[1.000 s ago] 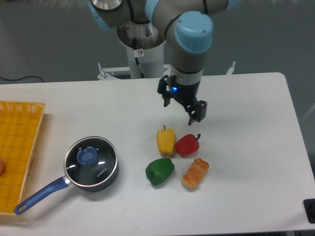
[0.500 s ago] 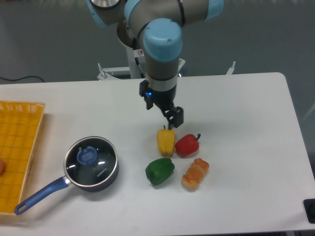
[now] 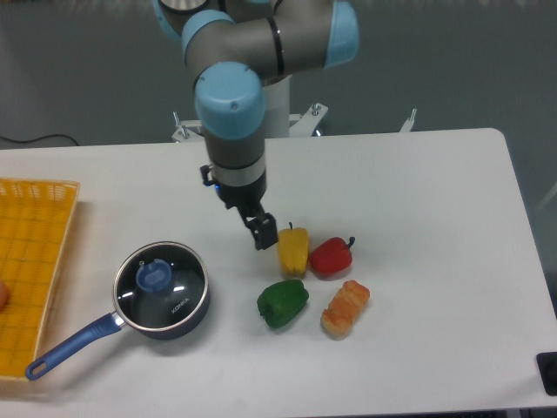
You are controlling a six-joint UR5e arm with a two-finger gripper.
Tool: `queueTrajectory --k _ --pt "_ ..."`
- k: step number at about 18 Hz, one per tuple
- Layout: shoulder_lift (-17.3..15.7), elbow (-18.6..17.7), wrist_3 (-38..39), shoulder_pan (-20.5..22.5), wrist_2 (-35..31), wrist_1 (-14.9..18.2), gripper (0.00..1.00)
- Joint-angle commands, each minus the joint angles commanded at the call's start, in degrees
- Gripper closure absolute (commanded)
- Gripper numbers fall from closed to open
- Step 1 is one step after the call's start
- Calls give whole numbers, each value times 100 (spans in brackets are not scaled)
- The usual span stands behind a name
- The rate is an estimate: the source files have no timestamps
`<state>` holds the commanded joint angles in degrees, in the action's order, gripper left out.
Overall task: Open the lid
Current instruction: 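Move the open gripper over the saucepan's glass lid, then lower the gripper onto the blue knob of the lid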
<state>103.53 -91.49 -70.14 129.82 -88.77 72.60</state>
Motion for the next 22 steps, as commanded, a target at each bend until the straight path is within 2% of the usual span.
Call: queueTrajectory --k 8,13,22 --pt "334 70 272 -457 -210 -70 0" --pt "650 369 694 -686 -325 -140 0" --pt "826 431 984 -879 -387 -308 0"
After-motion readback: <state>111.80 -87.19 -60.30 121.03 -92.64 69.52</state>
